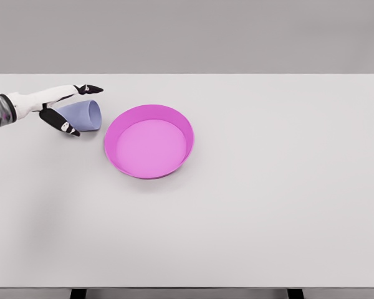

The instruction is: Flip the cup with left arm and place it on the plate

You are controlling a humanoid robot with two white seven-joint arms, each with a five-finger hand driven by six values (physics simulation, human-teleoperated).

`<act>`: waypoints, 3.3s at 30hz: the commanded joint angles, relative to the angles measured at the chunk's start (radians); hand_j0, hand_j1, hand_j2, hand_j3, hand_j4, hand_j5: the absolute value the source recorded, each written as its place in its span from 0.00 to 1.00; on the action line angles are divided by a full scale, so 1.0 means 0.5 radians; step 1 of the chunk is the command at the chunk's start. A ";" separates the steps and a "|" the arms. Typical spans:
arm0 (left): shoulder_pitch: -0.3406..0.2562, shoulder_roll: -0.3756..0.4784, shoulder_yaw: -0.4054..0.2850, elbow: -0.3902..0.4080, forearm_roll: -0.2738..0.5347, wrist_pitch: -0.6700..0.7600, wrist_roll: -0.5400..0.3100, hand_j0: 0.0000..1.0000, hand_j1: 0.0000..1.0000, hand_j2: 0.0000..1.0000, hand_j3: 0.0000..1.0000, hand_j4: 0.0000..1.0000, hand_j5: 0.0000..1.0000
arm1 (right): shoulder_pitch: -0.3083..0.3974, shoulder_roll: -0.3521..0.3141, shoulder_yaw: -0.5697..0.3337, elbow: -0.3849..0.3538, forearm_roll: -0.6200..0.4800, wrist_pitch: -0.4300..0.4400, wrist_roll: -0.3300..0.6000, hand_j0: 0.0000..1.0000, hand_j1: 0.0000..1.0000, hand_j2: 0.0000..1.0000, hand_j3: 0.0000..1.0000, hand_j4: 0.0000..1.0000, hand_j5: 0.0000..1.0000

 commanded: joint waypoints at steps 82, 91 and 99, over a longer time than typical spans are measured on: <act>0.365 -0.298 -0.156 -0.444 1.824 -0.395 0.047 0.48 0.48 0.48 0.48 0.48 0.48 | -0.003 0.000 0.000 0.000 0.001 0.000 0.000 1.00 1.00 1.00 1.00 1.00 1.00; 0.371 -0.310 -0.193 -0.441 1.836 -0.395 0.062 0.49 0.49 0.49 0.49 0.49 0.49 | -0.003 0.000 0.000 0.000 0.001 0.000 0.000 1.00 1.00 1.00 1.00 1.00 1.00; 0.408 -0.307 -0.257 -0.441 1.903 -0.395 0.087 0.52 0.52 0.52 0.52 0.52 0.52 | 0.000 0.000 0.000 0.000 0.001 0.000 0.000 1.00 1.00 1.00 1.00 1.00 1.00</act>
